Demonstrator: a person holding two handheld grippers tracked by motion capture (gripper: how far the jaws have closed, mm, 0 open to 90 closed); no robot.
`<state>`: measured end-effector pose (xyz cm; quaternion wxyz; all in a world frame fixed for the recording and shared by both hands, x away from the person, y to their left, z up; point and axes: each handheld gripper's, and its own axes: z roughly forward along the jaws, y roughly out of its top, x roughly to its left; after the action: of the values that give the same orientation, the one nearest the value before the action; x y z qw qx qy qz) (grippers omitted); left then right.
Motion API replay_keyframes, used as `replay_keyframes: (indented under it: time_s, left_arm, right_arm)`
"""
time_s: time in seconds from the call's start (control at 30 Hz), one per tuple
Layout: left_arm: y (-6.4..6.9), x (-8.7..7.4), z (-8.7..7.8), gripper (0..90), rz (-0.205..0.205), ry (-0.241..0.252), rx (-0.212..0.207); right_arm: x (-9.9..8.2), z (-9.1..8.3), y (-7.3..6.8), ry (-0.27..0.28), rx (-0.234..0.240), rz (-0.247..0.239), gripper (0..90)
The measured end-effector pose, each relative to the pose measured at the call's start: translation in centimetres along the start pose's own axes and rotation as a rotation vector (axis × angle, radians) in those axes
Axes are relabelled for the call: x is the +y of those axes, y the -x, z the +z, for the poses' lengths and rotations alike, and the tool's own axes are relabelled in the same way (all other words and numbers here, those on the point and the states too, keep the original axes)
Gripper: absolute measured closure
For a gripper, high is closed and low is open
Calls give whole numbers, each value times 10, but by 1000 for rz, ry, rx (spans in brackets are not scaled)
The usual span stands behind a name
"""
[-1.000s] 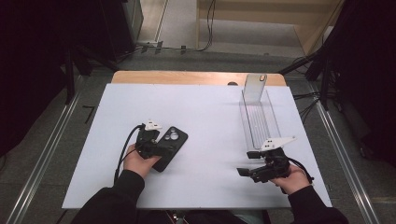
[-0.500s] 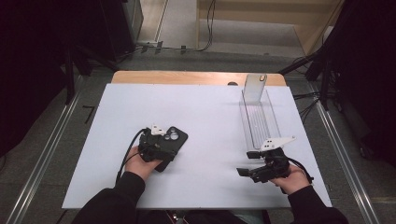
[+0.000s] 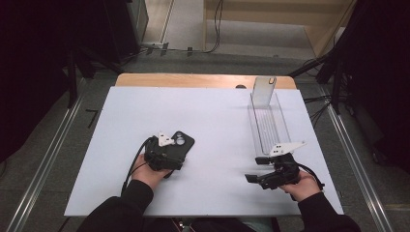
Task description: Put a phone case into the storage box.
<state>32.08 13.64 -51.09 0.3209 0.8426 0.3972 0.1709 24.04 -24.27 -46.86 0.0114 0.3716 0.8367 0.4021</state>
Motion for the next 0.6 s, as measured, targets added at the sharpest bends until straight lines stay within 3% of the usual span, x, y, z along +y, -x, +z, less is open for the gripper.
replay_keyframes:
  time_s: [0.23,0.6]
  left_arm:
    - [3,0,-2,123,-17,2,11]
    - [4,-2,-2,137,-30,26,18]
  right_arm:
    - [0,0,0,-2,-2,-1,171]
    - [0,1,0,-1,0,-4,171]
